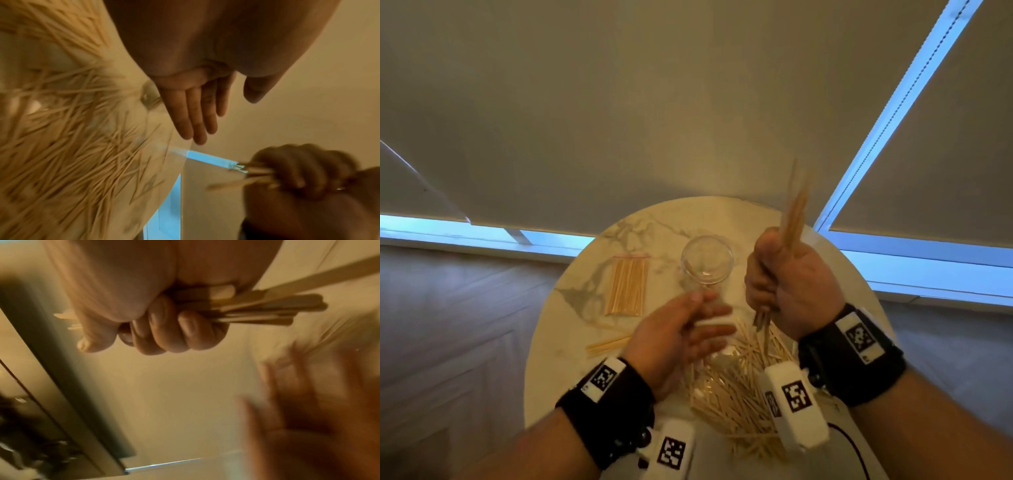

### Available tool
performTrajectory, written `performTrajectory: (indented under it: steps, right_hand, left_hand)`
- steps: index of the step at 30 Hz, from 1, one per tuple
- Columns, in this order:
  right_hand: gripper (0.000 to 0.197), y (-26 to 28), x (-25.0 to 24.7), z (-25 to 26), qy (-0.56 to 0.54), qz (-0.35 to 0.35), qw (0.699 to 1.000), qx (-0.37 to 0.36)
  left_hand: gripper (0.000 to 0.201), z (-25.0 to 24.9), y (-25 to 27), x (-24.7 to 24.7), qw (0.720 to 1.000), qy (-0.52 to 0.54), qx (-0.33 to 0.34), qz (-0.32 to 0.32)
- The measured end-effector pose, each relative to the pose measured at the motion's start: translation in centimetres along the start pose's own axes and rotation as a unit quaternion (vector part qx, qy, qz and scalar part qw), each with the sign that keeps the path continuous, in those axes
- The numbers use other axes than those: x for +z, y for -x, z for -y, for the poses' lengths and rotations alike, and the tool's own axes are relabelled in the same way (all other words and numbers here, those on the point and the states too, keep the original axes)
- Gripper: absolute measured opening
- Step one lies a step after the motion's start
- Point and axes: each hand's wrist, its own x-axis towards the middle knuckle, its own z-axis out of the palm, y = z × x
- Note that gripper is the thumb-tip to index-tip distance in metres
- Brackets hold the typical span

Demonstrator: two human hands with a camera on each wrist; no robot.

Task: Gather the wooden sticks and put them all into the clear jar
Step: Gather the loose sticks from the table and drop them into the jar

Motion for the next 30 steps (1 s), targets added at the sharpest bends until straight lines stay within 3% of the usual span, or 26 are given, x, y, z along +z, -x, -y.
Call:
performTrajectory:
  steps: [2,4,9,11,16,21,27,30]
  right_hand:
    - [0.052,-0.7,1.2,1.4,-0.038,0.045,0.997,-0.042]
    - [0.049,-1.0,2.4,2.1,-0.054,0.082,0.992,-0.075]
    - [0.044,-0.8,4.5,1.0,-0.044,0.108,0.988,-0.103]
    - [0.042,-0.6,4.5,0.5,-0.011,0.109,0.989,-0.097]
    - [0.018,-0.5,4.2,-0.3,0.051,0.124,0.983,-0.126]
    - [0.038,-0.1,4.6,-0.8,0.065,0.105,0.987,-0.105]
    - [0.064,-0.4,4.8,-1.9,0.064,0.049,0.993,-0.087]
    - [0.061,-1.0,4.7,-2.7,0.12,0.037,0.99,-0.068]
  left_hand:
    - [0.049,1.2,0.5,0.6,0.995,0.059,-0.077,0.032]
    - [0.059,1.5,0.6,1.3,0.983,0.14,-0.104,0.053]
    - [0.055,1.5,-0.4,2.6,0.963,0.249,-0.092,0.05]
    - [0.045,1.3,-0.7,2.8,0.963,0.251,-0.075,0.06]
    - [0.047,1.1,-0.9,2.1,0.965,0.242,-0.02,0.093]
    - [0.027,1.4,-1.3,1.4,0.965,0.227,-0.033,0.13]
    - [0.061,2.4,-1.4,0.8,0.97,0.154,-0.141,0.123]
    - [0.044,2.0,-1.4,0.6,0.971,0.151,-0.156,0.104]
